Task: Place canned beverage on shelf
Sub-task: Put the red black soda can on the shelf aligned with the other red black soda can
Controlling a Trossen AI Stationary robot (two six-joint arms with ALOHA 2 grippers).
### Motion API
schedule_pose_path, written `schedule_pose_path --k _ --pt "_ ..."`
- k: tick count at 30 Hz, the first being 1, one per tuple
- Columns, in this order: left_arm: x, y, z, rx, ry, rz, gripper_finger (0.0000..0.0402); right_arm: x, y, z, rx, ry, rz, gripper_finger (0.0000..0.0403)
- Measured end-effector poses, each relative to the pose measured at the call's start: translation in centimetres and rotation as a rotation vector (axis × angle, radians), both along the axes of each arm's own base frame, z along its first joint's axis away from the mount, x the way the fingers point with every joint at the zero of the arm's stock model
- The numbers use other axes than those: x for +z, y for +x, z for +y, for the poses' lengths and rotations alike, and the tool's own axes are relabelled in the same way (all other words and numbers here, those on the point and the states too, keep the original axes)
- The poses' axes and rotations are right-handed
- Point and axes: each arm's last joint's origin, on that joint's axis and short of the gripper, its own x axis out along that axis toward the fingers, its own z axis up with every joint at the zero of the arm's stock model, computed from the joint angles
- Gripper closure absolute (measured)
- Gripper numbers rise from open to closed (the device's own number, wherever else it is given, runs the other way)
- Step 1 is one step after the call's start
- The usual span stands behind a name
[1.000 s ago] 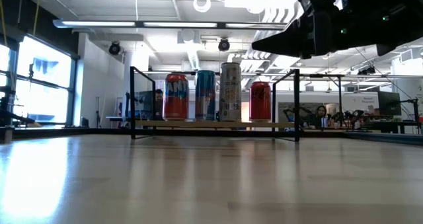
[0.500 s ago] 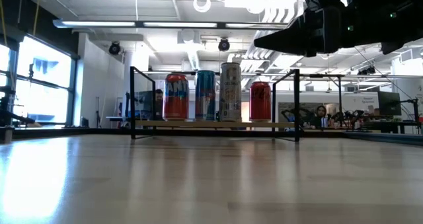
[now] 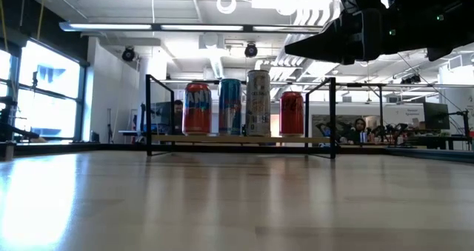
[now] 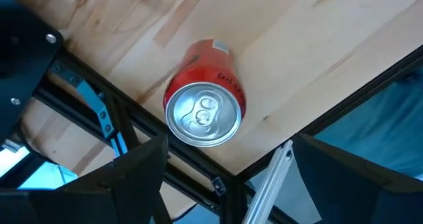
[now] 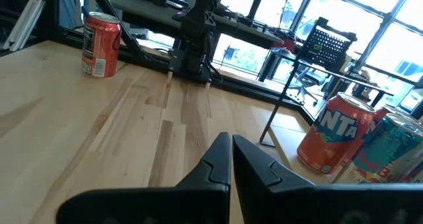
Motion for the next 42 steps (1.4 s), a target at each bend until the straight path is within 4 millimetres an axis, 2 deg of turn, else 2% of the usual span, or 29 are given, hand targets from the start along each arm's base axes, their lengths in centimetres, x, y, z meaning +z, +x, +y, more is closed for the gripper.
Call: schedule_pose_path --k 9,14,22,27,31,34,39,42 --pt "-4.4 -0.5 0.3 -0.061 -0.021 0.039 0.0085 0.0 0.0 0.0 0.000 0.001 -0.004 0.0403" --pt "-5.9 -1.0 0.6 -0.055 -0.036 0.078 0.0085 0.1 0.0 0.0 0.001 0.002 -0.009 0.0403" --pt "-6.6 -0.9 0.9 -0.051 -0.052 0.063 0.0091 0.1 0.0 0.0 0.003 0.003 -0.016 0.0403" --pt "-6.6 -0.2 1.3 0.040 -0.060 0.061 0.0123 0.1 0.0 0.0 0.003 0.005 -0.016 0.0403" --pt "-6.6 1.0 2.2 0.105 -0.064 0.018 0.0151 0.1 0.0 0.0 0.003 0.004 -0.016 0.0403" --pt "-6.6 2.4 3.5 0.149 -0.060 -0.040 0.0156 0.1 0.0 0.0 0.003 0.004 -0.015 0.0403" --pt "-5.6 5.8 6.5 0.146 -0.046 -0.194 0.0160 0.1 0.0 0.0 0.003 0.003 -0.011 0.0403" --pt "-4.6 7.8 9.1 0.138 0.010 -0.304 0.0162 0.1 0.0 0.0 0.001 0.002 -0.008 0.0403"
